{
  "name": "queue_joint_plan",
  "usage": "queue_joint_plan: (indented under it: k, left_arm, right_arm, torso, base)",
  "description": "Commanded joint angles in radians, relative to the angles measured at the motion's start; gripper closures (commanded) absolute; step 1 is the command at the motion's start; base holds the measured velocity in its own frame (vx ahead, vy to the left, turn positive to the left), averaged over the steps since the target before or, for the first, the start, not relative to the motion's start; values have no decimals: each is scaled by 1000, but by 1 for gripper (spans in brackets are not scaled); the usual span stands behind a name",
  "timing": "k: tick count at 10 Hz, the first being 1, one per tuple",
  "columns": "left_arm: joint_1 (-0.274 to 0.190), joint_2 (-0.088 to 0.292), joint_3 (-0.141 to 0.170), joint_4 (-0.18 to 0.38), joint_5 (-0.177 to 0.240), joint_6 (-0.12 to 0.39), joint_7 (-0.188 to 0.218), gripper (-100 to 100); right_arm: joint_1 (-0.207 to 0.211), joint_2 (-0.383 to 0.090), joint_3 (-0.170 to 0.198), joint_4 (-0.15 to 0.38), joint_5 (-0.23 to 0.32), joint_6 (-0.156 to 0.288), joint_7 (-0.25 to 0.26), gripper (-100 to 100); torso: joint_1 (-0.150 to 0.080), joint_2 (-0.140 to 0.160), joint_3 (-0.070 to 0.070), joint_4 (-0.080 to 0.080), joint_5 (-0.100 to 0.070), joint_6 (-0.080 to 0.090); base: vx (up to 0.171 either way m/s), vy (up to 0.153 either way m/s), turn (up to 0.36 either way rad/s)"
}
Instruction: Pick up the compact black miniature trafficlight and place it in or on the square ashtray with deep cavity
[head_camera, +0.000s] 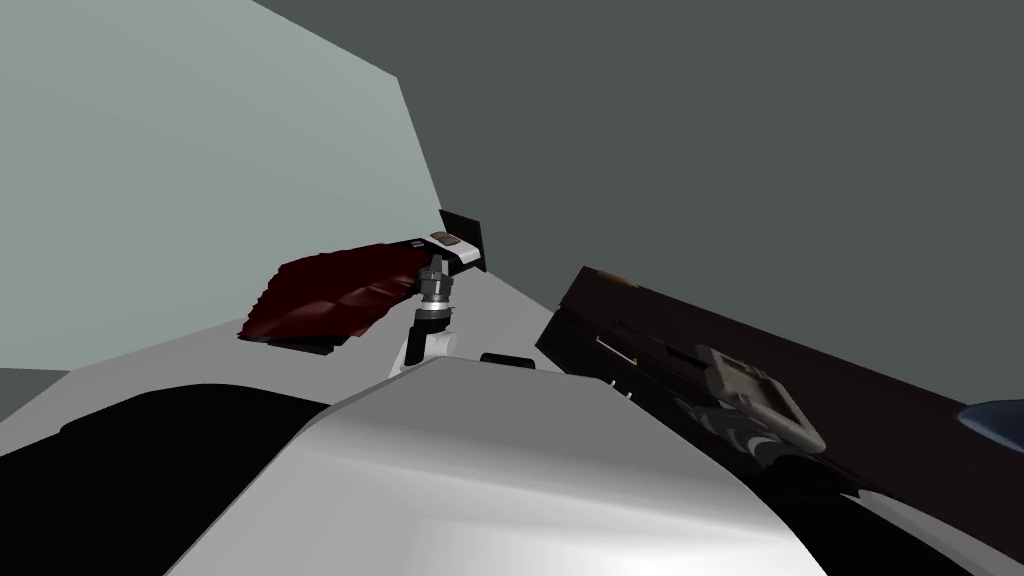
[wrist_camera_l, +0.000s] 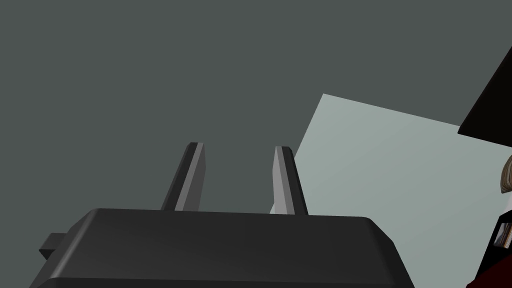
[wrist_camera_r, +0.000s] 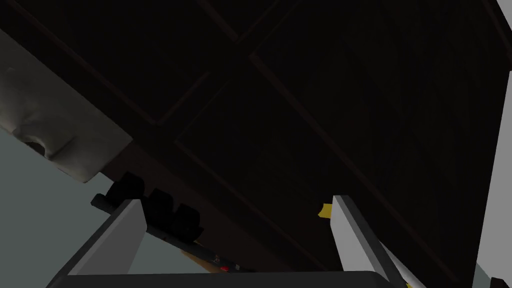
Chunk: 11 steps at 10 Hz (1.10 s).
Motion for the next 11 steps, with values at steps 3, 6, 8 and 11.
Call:
queue_joint_plan:
  k: [3,6,8,11]
  left_arm:
    - [0,0,0,0,0,0,0,0]
    - [0,0,0,0,0,0,0,0]
    - [0,0,0,0,0,0,0,0]
    - [0,0,0,0,0,0,0,0]
  right_arm:
    - [26,-66,-18,67,58,13,50,-100]
    - [63,-134,-36,124,127,24,106,-100]
    - [79,-160,-37,146,163,23,135,-100]
    - [99,-164,1,152,208,4,171,-100]
  torso:
    - [-1,2,1,0,0,0]
    - [-1,-4,-2,-1,0,0]
    - [-3,-6,-3,-1,-1,-1]
    - [-8,-7,-4,-2,-2,0]
  base:
    - [96,57,24]
    - [187,58,47]
    - [191,8,61]
    - [215,-44,65]
